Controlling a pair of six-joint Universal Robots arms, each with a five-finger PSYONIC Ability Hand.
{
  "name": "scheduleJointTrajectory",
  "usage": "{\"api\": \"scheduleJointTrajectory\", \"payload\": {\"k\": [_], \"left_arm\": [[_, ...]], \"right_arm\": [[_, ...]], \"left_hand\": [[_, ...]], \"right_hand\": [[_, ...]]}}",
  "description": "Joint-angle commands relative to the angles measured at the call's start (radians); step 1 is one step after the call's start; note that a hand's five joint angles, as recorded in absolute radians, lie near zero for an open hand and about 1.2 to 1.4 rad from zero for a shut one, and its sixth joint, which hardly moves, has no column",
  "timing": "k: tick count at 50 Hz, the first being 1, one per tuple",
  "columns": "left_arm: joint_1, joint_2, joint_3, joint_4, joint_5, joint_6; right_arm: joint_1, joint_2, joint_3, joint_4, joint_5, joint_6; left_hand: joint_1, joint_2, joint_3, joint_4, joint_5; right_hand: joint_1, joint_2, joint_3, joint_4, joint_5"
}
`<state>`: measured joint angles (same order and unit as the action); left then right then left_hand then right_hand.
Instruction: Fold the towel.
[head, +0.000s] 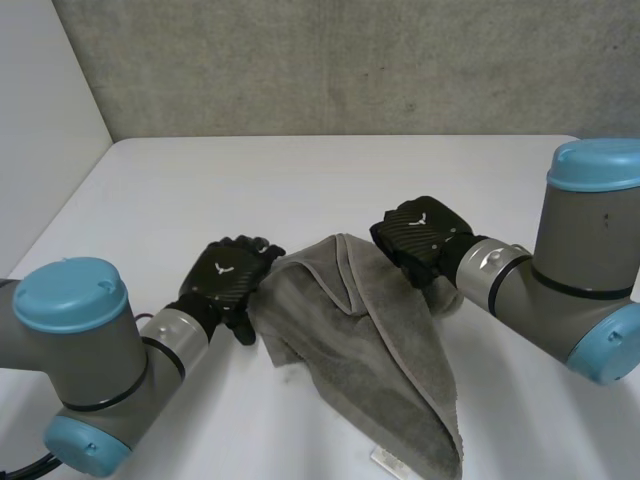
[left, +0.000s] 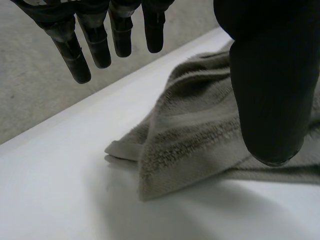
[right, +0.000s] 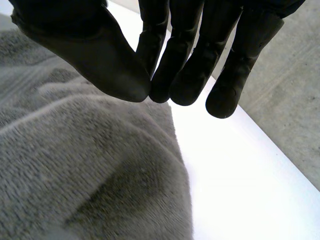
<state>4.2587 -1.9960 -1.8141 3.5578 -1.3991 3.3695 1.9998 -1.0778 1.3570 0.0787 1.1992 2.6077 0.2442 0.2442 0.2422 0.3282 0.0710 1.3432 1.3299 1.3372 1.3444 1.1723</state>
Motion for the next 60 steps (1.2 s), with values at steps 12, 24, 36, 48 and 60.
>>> {"api": "scheduleJointTrajectory", "payload": {"k": [12,24,36,48,60], "left_arm": [[-0.036,-0.15,0.133,-0.082,0.038,0.056],[-0.042,-0.195,0.173,-0.082,0.04,0.057],[-0.051,-0.202,0.213,-0.08,0.028,0.059],[-0.049,-0.196,0.489,-0.088,-0.006,0.094],[-0.042,-0.173,0.877,-0.074,-0.213,0.116]], "right_arm": [[-0.003,0.067,0.005,-0.109,-0.113,-0.061],[0.0,0.116,-0.012,-0.1,-0.132,-0.11],[0.005,0.191,-0.094,-0.025,-0.122,-0.155],[0.033,0.242,-0.461,0.013,0.06,-0.057],[0.033,0.059,-0.506,-0.154,0.238,0.247]], "left_hand": [[0.527,0.527,0.529,0.443,0.525],[0.609,0.609,0.611,0.525,0.608],[1.152,1.152,1.154,1.068,1.151],[1.152,1.152,1.154,1.068,1.151],[1.152,1.152,1.154,1.068,1.151]], "right_hand": [[-0.861,-0.848,-0.855,-0.862,-0.865],[-0.835,-0.822,-0.829,-0.837,-0.839],[-0.025,-0.011,-0.019,-0.026,-0.028],[0.053,0.066,0.059,0.052,0.049],[0.053,0.066,0.059,0.052,0.049]]}}
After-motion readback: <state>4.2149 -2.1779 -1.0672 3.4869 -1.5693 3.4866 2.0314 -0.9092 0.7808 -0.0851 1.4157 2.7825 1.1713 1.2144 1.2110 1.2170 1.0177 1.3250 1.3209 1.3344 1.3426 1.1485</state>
